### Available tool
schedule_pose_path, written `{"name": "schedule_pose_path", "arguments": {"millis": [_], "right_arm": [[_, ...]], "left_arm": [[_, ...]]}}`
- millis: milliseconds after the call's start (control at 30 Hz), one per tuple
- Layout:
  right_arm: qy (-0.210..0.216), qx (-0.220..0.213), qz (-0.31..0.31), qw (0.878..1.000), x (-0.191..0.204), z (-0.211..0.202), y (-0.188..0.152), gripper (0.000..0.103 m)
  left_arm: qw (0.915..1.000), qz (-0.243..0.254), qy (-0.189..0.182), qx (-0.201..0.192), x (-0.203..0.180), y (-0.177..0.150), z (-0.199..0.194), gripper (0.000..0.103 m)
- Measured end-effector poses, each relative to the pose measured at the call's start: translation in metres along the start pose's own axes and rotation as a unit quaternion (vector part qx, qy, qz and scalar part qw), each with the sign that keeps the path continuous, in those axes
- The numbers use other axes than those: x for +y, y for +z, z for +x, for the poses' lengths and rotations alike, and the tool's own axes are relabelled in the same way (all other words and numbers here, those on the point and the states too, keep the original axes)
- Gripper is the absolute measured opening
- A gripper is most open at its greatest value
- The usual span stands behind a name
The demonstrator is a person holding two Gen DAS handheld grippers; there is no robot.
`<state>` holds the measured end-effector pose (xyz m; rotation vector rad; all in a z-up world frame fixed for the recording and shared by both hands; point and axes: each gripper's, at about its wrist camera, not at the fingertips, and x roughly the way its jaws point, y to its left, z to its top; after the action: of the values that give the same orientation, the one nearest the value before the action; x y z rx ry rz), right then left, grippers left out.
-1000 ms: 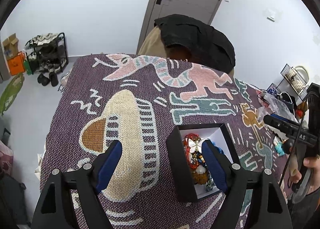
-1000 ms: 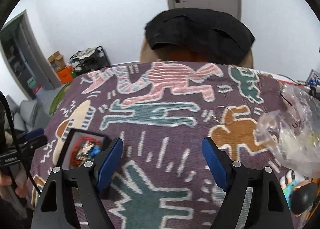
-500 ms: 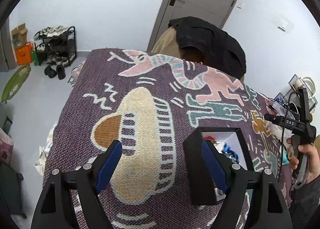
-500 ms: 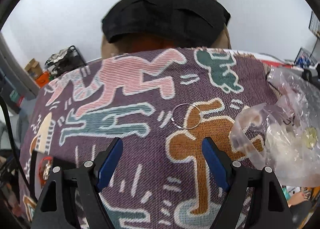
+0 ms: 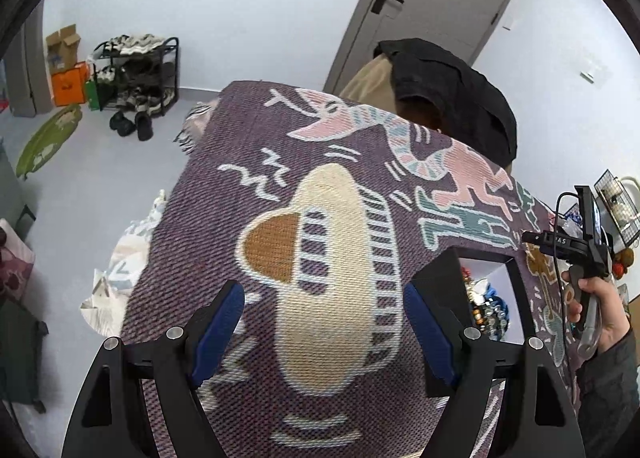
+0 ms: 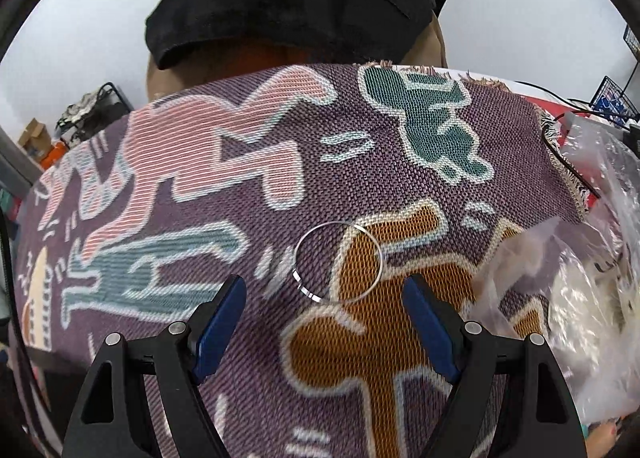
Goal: Organize jewelry
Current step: 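Move the right tool to the silver hoop ring and close on it, then carry the silver hoop ring into the black box and open the right gripper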
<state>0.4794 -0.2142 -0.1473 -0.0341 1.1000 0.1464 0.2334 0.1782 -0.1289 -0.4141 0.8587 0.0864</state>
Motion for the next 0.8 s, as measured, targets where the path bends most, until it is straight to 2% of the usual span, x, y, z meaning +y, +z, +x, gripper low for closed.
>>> {"name": "schedule_pose_path", "arguments": {"millis": [67,133,167,200,233,367,633,800], "right_arm": [[-0.007,0.000,-0.002,1.000,0.000,0.005,0.003,0.080],[-0.018,0.003,-0.002,1.000,0.000,0.011,0.004,0.074],[-0.020,0.007,-0.001,1.000,0.001,0.014,0.004,0.066],[-0.023,-0.003,-0.007,1.000,0.002,0.012,0.003,0.053],[-0.022,-0.004,-0.012,1.000,0.005,0.011,0.004,0.051],[-0.004,0.002,-0.017,1.000,0.007,0.003,-0.001,0.049],[0.039,-0.024,-0.017,0.999,0.010,-0.033,-0.027,0.049],[0.063,-0.047,-0.039,0.996,0.027,-0.061,-0.042,0.049]], "left_arm": [[0.9999,-0.009,0.013,0.004,0.007,-0.001,0.001,0.082],[0.9993,-0.022,0.029,0.010,0.015,-0.002,0.003,0.082],[0.9991,-0.027,0.032,0.011,0.018,-0.002,0.003,0.082],[0.9987,-0.035,0.035,0.011,0.022,-0.003,0.004,0.082],[0.9984,-0.041,0.036,0.012,0.024,-0.003,0.004,0.082],[0.9981,-0.048,0.035,0.015,0.025,-0.003,0.005,0.082],[0.9992,-0.033,0.022,0.008,0.008,-0.003,-0.001,0.082],[0.9997,-0.020,0.010,0.005,-0.005,-0.005,-0.004,0.082]]}}
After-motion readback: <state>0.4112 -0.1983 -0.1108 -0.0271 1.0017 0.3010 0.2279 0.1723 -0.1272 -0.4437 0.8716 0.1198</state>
